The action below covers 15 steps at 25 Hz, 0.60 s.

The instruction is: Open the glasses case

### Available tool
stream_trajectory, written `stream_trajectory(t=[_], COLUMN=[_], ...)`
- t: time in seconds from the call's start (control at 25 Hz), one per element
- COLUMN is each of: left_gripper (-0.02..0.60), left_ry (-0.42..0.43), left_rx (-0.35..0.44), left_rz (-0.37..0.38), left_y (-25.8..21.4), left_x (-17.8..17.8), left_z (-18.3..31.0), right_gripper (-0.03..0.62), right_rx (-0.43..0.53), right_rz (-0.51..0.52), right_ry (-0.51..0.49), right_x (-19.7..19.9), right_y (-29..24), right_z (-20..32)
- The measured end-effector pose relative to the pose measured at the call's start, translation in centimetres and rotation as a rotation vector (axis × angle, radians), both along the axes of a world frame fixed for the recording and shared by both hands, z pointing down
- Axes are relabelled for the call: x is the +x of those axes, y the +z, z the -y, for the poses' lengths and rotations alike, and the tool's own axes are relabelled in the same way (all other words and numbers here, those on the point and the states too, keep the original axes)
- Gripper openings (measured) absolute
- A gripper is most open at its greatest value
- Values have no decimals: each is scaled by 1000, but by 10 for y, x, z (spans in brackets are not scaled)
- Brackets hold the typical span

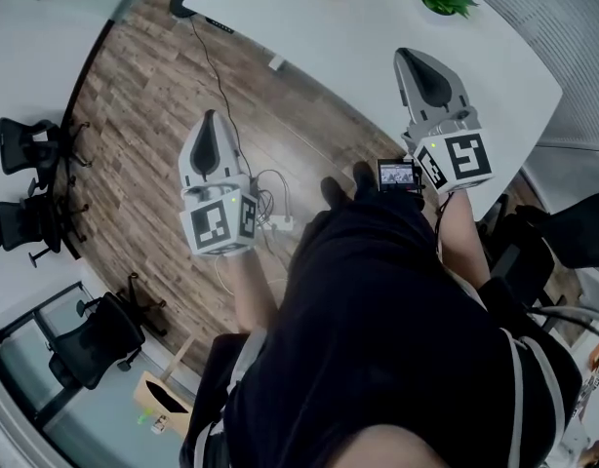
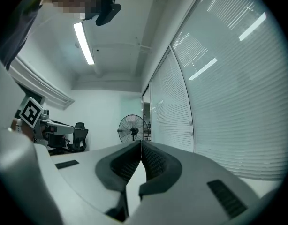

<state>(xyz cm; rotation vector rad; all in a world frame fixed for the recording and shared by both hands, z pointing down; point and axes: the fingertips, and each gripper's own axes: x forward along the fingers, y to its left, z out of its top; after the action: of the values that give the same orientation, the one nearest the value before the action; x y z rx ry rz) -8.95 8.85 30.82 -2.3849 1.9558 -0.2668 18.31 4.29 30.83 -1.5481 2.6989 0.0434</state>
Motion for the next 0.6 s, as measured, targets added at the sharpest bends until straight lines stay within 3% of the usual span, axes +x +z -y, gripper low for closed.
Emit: stream_trajectory(t=[0.4,0.6], left_gripper=[-3,-3], left_ry=[-12,-19], left_rx=[-27,-57], left_rz=[61,22], left_y=[1,20], left_x=[13,-6], left_z=[13,27], right_gripper=[17,17], right_rx=[-46,-72], right_rz=[41,15], right_ry=[28,30], right_x=[25,12], right_y=[20,31], right_z=[26,44])
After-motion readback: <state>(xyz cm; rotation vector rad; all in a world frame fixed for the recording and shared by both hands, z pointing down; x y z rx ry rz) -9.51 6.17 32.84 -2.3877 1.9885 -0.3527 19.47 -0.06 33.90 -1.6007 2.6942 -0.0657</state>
